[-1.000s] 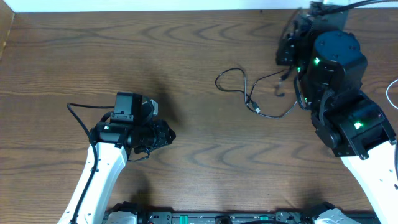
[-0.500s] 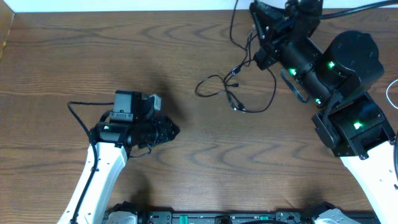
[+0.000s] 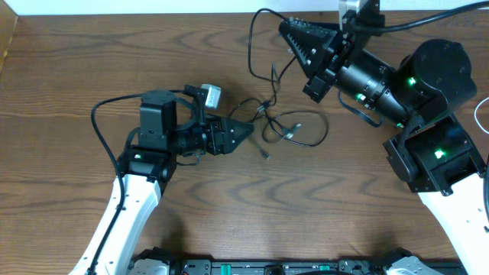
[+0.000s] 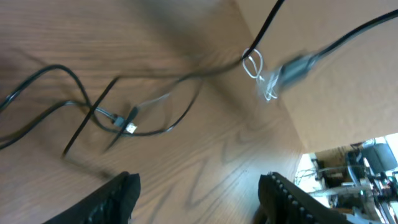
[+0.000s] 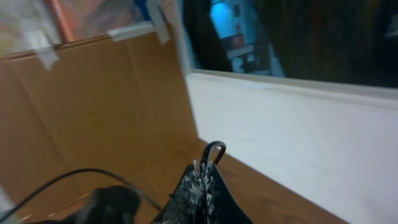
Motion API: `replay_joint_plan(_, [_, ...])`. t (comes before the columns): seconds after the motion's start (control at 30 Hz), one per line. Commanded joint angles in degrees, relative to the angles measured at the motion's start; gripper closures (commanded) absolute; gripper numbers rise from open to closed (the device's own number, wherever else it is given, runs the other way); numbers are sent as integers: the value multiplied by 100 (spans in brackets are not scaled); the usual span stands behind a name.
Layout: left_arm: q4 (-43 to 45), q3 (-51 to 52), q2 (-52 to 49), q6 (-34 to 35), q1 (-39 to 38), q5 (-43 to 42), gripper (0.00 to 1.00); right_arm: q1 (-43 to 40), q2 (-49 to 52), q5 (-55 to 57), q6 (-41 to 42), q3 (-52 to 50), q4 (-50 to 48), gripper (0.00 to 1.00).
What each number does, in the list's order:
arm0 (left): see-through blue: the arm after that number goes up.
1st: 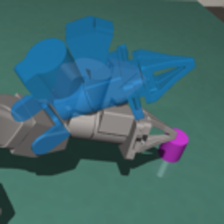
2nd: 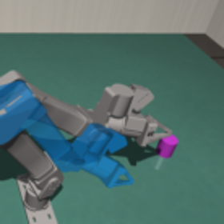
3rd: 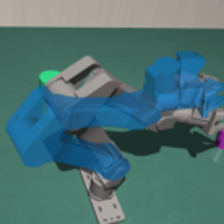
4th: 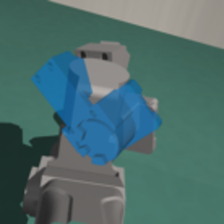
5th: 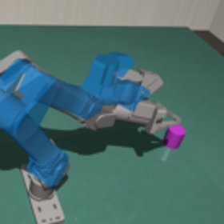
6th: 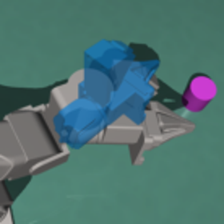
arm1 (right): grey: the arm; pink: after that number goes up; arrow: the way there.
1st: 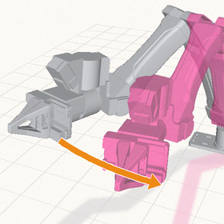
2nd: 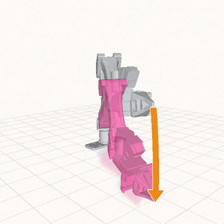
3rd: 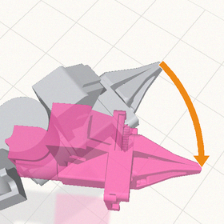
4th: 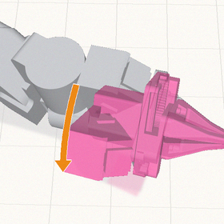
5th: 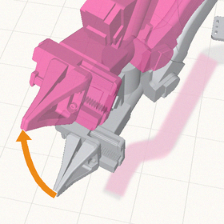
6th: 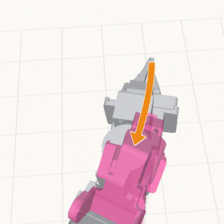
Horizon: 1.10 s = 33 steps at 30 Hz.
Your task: Untangle cables
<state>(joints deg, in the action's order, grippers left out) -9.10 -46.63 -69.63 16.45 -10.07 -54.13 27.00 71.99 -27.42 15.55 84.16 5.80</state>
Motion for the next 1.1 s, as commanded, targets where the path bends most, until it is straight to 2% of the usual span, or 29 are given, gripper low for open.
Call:
replay_joint_plan(0.0, [85, -46, -4, -74, -240, 164, 33, 133, -31, -433, 289, 50, -111, 99])
replay_joint_plan(0.3, [-483, -46, -133, -79, -739, 1355, 33, 142, -31, -352, 170, 50, 2, 99])
replay_joint_plan(0.5, [-944, -46, -404, -79, -754, 1478, 33, 144, -28, 48, -166, 50, 208, 99])
replay_joint_plan(0.7, [-1381, -46, -673, -81, -754, 1484, 33, 142, 44, 2337, -1019, 48, 1241, 99])
replay_joint_plan(0.87, [-1768, -46, -866, -79, -754, 2076, 33, -42, 195, 4586, -1602, 48, 2057, 99])
replay_joint_plan(0.97, [-1998, -46, -916, -79, -754, 2398, 33, -387, 267, 6019, -2068, 48, 2037, 99])
replay_joint_plan(1.07, [-2118, -46, -925, -79, -754, 2487, 33, -914, 262, 6957, -2463, 50, 1506, 99])
